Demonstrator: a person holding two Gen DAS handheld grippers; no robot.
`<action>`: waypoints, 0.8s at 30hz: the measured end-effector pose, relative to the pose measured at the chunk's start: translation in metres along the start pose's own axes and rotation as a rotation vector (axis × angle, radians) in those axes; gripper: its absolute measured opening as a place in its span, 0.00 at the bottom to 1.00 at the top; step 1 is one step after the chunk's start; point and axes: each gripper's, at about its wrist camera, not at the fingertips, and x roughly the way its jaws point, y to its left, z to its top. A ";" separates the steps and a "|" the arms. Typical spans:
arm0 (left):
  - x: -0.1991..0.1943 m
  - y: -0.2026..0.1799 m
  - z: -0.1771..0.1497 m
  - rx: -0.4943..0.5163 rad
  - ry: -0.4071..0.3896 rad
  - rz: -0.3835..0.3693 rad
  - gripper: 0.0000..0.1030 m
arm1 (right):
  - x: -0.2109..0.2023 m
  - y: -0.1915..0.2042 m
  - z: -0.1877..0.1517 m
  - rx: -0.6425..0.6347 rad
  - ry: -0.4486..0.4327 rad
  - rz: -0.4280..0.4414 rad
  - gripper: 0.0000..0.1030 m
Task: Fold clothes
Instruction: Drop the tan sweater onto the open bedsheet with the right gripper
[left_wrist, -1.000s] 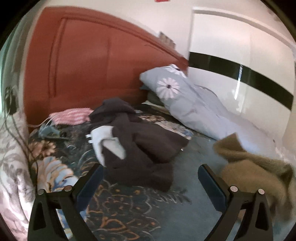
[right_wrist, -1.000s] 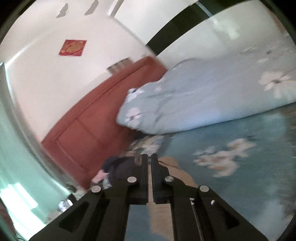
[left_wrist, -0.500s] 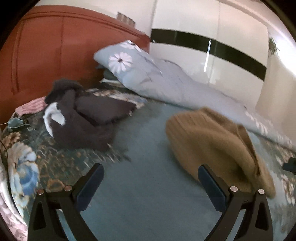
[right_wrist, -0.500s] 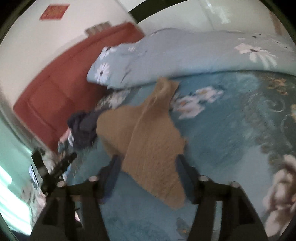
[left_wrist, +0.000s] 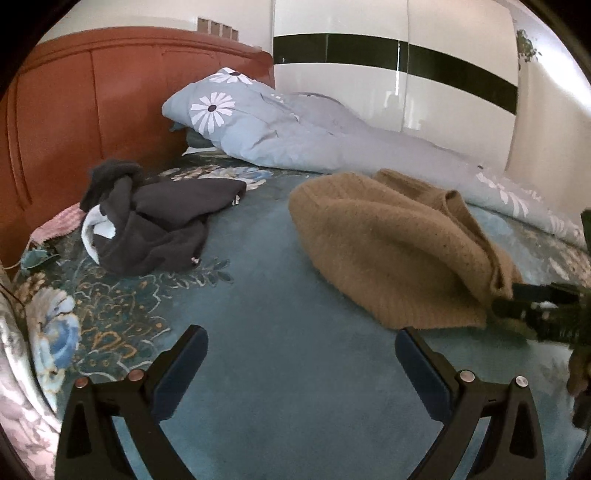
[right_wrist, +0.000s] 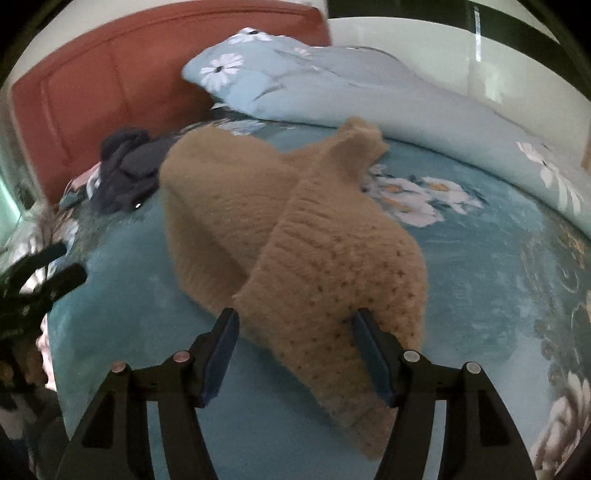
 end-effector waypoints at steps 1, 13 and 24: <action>0.000 0.000 -0.001 -0.001 0.004 0.006 1.00 | -0.003 -0.007 0.001 0.028 -0.008 0.015 0.50; -0.004 0.002 -0.003 -0.007 0.012 0.031 1.00 | -0.071 -0.096 0.034 0.273 -0.180 0.054 0.11; 0.003 0.002 0.002 0.020 0.019 0.022 1.00 | -0.068 -0.193 0.031 0.531 -0.181 -0.049 0.09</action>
